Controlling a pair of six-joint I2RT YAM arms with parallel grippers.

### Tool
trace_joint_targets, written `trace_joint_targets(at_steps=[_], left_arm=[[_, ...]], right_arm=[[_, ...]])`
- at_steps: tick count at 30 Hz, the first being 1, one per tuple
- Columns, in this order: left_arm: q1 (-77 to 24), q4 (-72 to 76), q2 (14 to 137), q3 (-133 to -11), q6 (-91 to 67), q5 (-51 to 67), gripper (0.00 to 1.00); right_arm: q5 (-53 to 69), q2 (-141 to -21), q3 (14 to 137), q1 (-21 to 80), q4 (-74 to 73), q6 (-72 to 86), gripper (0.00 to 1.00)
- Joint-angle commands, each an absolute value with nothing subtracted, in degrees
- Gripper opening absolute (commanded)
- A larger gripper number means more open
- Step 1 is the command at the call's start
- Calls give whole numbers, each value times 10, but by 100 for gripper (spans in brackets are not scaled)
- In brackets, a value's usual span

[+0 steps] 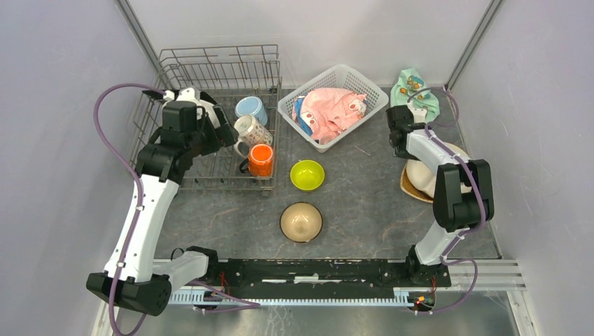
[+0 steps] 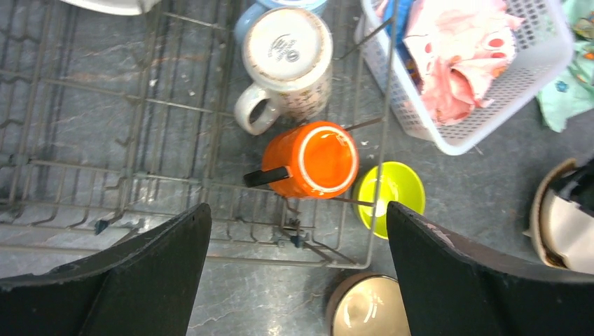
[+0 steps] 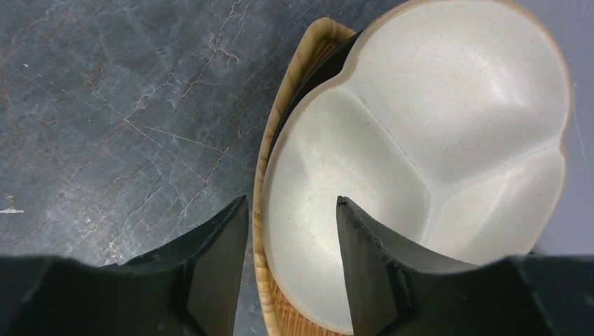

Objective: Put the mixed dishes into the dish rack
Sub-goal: Pick up the plate from the corner of the board.

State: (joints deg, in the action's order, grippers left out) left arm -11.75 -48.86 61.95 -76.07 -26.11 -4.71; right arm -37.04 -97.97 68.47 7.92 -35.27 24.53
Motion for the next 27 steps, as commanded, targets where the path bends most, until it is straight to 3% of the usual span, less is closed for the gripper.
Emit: trace_joint_targets(at_steps=[1,9,16,20,27], left_arm=[[-119,-506,646,-823,-270,23,98],[-119,-466,642,-865,-310,86,89],[-120,-351,589,-778,-327,171,84],[-120,-315,574,-744,-303,173,84],[-120,-345,634,-752,-278,208,82]], right_arm=[[-366,-983,656,77,-290,220,54],[-357,-981,667,77,-238,170,33],[-379,-917,551,78,-122,126,16],[-361,-869,498,78,-43,96,0],[-292,-790,495,82,-92,97,0]])
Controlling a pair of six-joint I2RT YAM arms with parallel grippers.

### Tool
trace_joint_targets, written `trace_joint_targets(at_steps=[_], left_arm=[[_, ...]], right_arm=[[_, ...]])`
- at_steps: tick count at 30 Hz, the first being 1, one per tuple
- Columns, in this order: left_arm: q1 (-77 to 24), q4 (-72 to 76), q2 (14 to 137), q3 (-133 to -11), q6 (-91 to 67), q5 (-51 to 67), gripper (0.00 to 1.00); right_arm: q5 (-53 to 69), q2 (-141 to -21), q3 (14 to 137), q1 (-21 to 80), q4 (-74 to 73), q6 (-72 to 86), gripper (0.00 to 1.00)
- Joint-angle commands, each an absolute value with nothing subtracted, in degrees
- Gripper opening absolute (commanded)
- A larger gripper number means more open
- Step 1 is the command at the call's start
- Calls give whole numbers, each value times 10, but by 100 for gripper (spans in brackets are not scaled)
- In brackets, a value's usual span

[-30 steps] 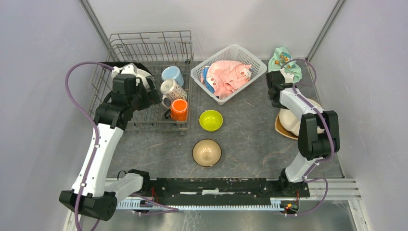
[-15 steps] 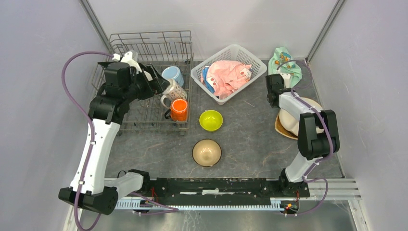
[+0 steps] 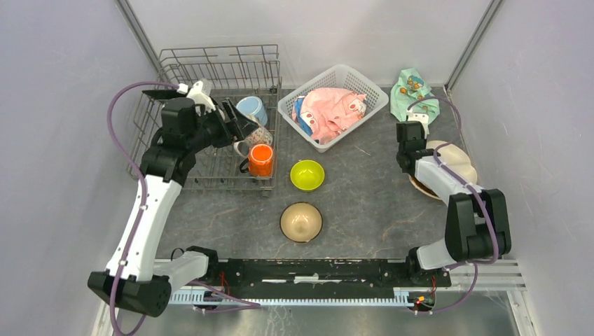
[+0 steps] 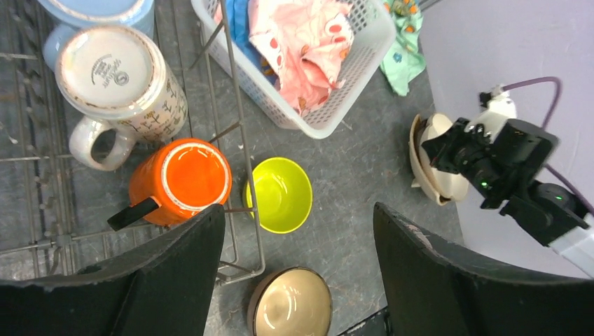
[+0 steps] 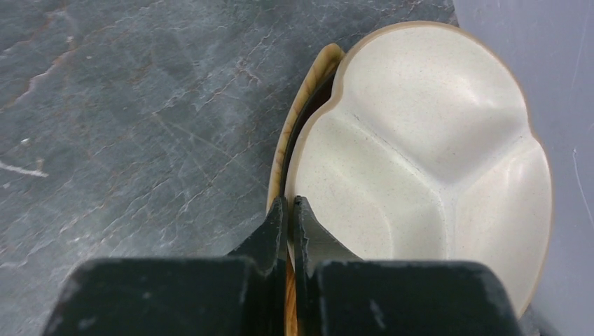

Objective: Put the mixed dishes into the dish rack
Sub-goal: Pick up the plate from the corner of the board.

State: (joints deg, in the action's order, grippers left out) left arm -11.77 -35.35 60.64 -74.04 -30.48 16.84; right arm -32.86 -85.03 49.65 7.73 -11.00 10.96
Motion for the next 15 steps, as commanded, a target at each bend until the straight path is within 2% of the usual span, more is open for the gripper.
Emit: trace_joint_targets(at_steps=[1,9,15], left_arm=[[-122,-337,633,-745,-279,204,82],[-159,-220,638,-677,-371,220,76],[-250,-127,694,-686,-410,183,74]], right_arm=[[-283,-778,487,83,-89,93,0],[-221,-664,421,88,-90,70,0],[-192,-584,352,90,-51,40,0]])
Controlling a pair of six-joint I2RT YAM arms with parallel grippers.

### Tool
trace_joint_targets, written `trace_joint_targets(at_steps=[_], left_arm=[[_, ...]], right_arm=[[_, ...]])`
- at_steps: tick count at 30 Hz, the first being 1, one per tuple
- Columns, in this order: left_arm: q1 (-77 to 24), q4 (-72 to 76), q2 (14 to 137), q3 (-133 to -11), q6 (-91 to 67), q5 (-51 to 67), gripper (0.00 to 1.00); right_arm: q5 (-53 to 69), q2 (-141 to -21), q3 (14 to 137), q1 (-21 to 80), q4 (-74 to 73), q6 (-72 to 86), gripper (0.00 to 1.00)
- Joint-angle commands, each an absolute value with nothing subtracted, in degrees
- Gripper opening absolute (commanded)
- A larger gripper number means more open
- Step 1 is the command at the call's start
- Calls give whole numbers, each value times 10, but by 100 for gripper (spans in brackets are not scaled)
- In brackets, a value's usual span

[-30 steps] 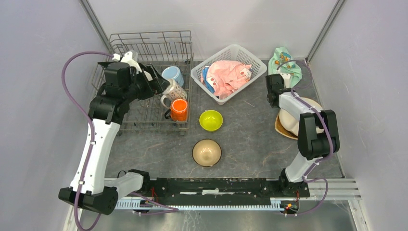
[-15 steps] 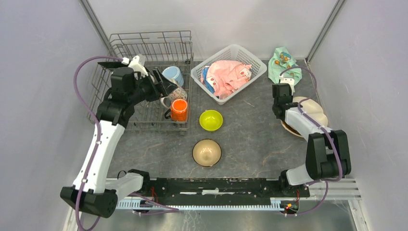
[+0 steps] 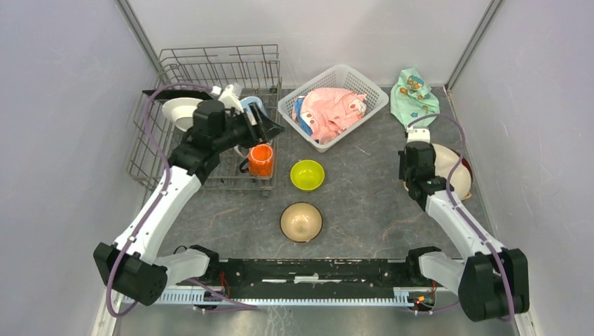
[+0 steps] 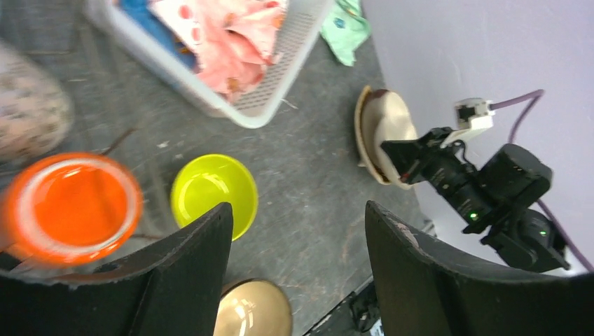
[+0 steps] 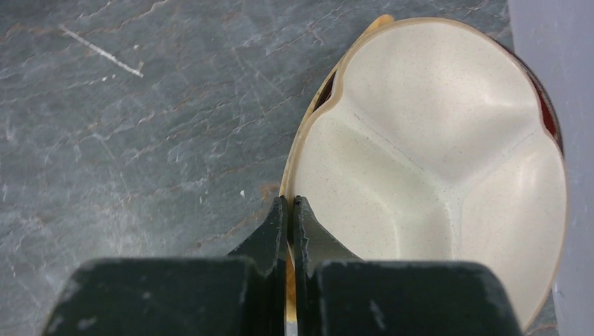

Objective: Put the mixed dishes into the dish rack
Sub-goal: Pick up the plate from the corner of the board.

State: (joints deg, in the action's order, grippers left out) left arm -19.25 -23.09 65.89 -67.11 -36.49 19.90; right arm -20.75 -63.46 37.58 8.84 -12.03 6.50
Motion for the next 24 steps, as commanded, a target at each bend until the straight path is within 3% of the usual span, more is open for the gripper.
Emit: trace_joint_targets(at_steps=[1,12,24], left_arm=[[-269,-123,708,-696,-411,168,74],[-445,49,883,-727,-492,24,71],[-534,97,1179,-951,-567,62,65]], right_arm=[[-189,-574,345,91,-47,36,0],[-133,-414,231,91,34,-53,0],[-90,-315,180,91,48,-56,0]])
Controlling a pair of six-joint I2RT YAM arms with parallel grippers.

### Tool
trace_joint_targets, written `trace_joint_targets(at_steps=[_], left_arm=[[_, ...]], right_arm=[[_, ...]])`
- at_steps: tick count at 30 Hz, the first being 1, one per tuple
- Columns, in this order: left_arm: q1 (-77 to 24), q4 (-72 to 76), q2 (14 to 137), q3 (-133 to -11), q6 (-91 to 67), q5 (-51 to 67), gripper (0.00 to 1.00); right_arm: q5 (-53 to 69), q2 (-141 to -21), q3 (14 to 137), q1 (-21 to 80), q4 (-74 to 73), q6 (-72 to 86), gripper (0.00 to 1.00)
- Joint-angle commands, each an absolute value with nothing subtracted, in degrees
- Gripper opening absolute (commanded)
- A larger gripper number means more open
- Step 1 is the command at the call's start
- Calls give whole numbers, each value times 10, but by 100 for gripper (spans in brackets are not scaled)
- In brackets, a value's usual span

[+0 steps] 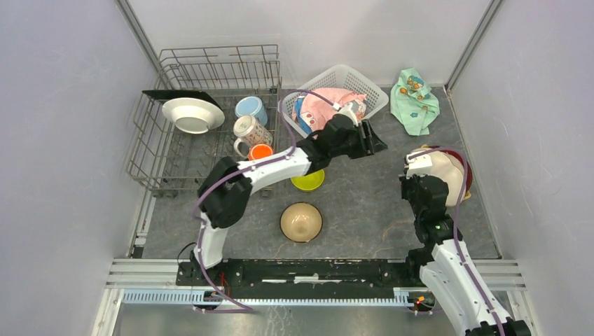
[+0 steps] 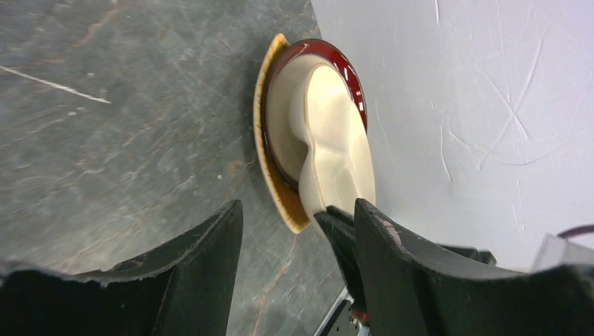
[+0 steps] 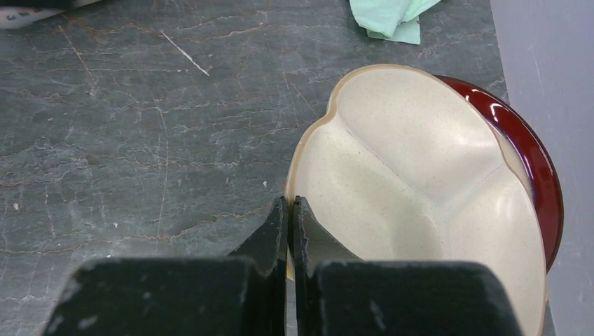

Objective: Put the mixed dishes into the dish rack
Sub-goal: Pick up the plate from the corner of the board.

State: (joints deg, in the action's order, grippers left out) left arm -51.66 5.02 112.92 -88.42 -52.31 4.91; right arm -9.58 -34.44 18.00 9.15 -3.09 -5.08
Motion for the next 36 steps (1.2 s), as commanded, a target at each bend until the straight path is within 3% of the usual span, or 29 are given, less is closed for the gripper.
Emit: trace_joint_targets(at_steps=[1,19,27,36], left_arm=[[-537,104,1193,-966,-574,65,65],[-560,193,1378,-1088,-666,145,67],[-571,181,1385,-1117,-660,161,58],[-572,187,1369,-1112,-659,184,11]], right_arm=[[-89,-311,177,91,49,-55,0],[-80,-288,163,91,64,-45,0],[-71,-284,166,91,65,-45,0],[-53,-268,169,91,60,-32,3]])
